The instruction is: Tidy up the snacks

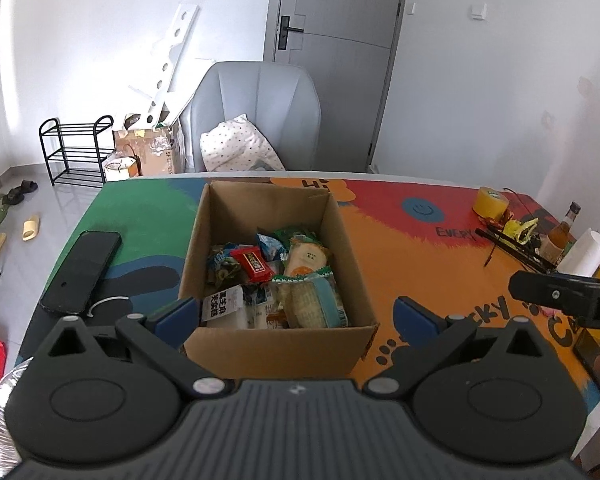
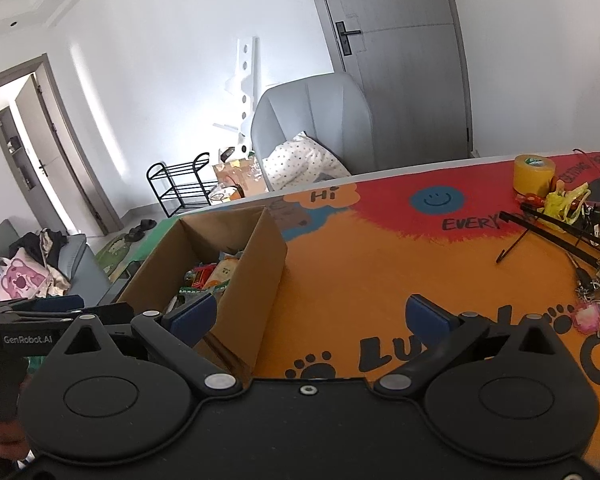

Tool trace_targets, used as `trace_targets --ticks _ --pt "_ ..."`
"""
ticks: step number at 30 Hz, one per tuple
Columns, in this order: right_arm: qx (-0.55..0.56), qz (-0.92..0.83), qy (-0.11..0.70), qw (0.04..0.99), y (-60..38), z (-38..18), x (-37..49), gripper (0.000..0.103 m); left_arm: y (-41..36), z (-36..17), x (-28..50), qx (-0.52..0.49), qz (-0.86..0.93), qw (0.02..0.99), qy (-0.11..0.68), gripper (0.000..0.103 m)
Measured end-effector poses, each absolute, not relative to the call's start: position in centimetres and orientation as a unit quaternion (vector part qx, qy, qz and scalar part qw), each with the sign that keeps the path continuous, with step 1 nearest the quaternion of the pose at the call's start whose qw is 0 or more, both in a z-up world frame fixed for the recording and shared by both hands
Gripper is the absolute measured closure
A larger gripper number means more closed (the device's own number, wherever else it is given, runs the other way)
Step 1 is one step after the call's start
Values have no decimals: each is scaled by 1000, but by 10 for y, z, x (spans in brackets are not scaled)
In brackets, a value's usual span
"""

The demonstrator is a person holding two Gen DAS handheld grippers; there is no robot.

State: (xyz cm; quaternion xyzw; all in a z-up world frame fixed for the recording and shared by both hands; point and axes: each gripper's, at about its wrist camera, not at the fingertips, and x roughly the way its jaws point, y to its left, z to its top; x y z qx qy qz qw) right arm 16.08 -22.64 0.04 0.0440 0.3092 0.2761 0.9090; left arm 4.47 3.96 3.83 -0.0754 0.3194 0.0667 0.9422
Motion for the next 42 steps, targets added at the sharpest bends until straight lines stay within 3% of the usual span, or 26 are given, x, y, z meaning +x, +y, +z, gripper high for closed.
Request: trace_targets --ticks 42 --pt "20 281 309 909 -229 5 152 0 63 40 28 -86 86 939 320 0"
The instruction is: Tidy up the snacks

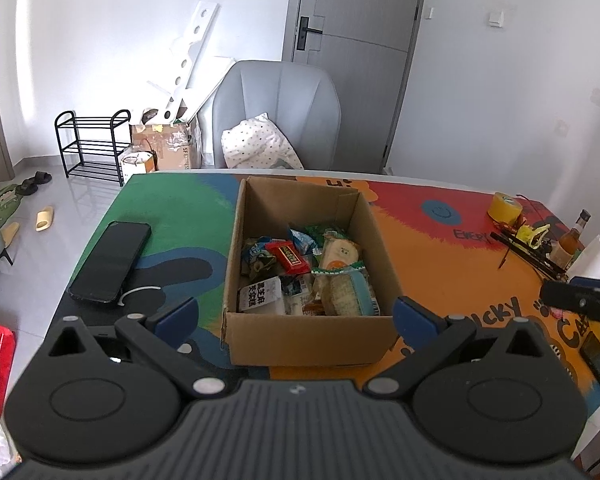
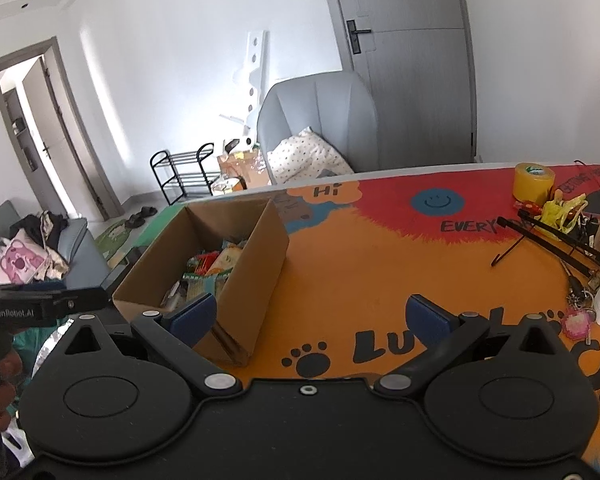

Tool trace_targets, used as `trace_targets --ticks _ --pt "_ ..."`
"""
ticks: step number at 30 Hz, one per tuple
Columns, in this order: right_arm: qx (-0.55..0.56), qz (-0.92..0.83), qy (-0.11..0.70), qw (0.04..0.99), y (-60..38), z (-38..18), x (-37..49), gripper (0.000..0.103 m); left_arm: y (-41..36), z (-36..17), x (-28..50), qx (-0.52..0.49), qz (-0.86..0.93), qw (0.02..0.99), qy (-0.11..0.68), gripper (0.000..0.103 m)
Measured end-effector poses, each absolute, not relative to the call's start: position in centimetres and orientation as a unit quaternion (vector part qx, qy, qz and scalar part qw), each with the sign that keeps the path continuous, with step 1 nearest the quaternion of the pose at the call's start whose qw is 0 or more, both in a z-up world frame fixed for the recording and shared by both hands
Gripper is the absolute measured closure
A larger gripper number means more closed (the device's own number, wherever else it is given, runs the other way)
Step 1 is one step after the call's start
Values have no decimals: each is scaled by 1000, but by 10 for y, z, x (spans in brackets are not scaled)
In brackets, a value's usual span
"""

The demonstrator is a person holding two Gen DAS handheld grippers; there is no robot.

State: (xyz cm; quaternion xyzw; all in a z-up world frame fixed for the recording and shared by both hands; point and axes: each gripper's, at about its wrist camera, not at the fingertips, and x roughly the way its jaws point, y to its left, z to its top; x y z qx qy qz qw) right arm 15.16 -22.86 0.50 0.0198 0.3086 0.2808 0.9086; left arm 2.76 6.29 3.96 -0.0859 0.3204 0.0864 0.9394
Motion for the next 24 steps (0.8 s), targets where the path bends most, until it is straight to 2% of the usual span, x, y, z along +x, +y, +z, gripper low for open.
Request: trace_targets --ticks 24 --pt "29 274 312 909 -231 2 161 0 63 34 38 -84 81 936 332 0"
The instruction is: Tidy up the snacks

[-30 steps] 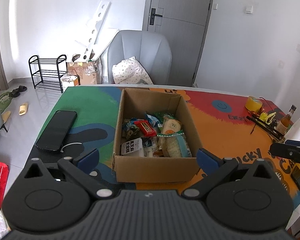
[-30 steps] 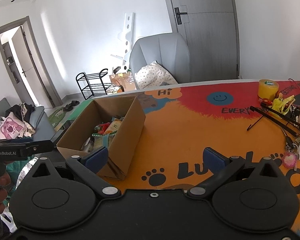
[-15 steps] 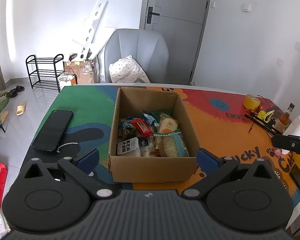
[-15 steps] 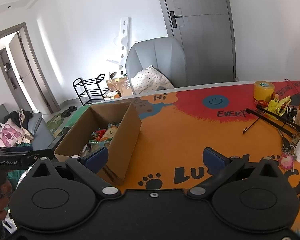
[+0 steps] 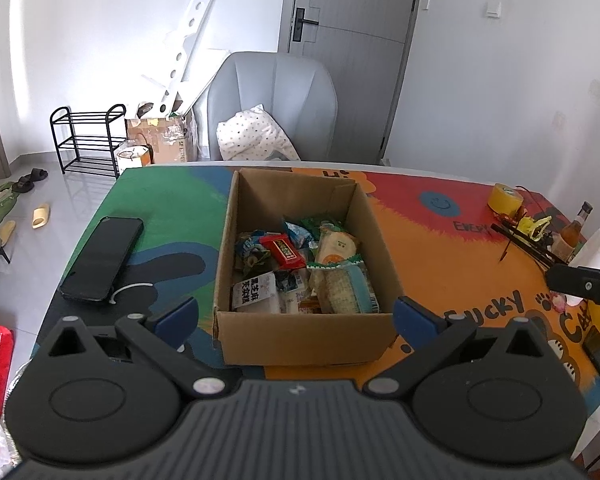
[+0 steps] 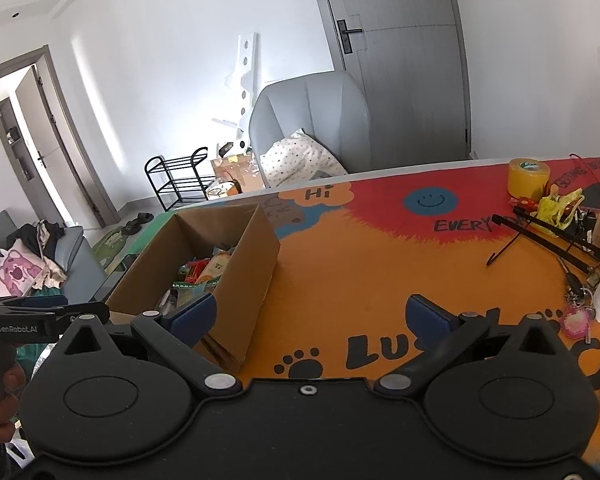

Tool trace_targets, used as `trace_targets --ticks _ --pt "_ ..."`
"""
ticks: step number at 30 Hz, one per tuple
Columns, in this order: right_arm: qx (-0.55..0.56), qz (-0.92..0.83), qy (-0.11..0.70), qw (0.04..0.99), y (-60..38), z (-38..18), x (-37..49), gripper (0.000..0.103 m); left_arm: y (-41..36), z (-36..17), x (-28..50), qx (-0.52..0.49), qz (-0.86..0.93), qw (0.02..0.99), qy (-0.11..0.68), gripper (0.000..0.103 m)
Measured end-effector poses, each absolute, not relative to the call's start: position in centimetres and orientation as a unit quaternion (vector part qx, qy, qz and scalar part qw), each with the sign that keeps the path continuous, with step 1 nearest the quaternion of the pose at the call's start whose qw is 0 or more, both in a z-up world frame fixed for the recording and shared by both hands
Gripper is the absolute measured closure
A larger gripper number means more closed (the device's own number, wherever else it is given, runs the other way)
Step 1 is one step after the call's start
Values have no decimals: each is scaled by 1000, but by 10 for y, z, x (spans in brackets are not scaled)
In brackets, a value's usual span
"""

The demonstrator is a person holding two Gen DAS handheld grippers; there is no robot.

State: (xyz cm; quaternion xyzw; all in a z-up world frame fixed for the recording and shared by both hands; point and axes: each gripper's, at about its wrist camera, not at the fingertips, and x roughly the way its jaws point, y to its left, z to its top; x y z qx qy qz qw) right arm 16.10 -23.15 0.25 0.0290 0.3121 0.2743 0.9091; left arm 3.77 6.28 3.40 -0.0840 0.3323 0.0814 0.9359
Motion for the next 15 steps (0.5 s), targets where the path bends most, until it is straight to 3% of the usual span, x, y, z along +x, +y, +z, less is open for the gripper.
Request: trace_targets --ticks 15 --pt "28 275 318 907 -230 0 163 0 61 31 41 -84 82 935 334 0"
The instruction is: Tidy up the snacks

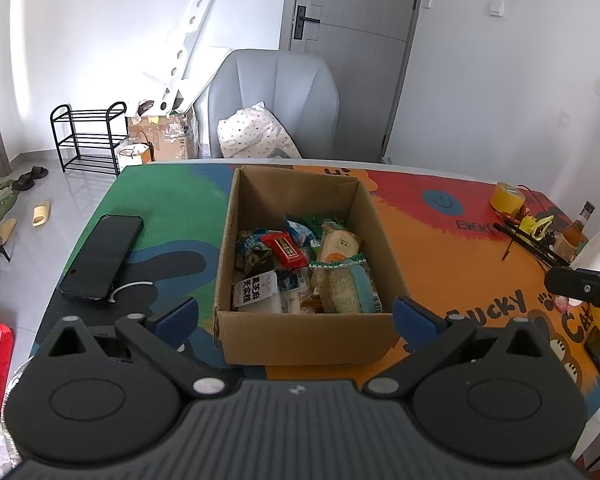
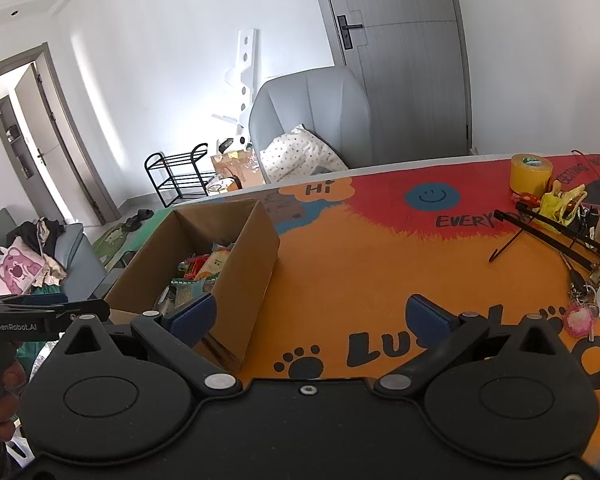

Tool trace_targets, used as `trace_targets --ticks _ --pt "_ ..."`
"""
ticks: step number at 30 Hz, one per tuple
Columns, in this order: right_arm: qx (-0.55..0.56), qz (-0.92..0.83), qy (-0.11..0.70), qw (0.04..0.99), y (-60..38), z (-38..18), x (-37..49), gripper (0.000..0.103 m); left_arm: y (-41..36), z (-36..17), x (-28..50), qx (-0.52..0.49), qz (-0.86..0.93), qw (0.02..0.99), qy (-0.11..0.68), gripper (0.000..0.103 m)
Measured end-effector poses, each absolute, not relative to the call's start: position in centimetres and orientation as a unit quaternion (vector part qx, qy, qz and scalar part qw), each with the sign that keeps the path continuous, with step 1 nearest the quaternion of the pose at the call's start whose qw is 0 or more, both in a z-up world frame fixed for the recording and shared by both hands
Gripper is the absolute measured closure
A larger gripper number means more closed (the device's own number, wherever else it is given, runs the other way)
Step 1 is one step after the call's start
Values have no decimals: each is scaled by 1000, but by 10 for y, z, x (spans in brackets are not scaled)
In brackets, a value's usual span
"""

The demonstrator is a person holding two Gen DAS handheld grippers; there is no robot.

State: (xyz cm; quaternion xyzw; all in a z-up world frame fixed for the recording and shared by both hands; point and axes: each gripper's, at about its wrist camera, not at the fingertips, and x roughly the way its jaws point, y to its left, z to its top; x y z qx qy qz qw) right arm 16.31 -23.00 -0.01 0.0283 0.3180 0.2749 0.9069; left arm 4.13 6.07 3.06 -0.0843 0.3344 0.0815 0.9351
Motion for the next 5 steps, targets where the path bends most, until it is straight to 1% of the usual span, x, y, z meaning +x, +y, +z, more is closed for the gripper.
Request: trace_targets --ticks 5 --pt "21 276 318 907 -226 0 162 0 63 29 41 -86 80 935 333 0"
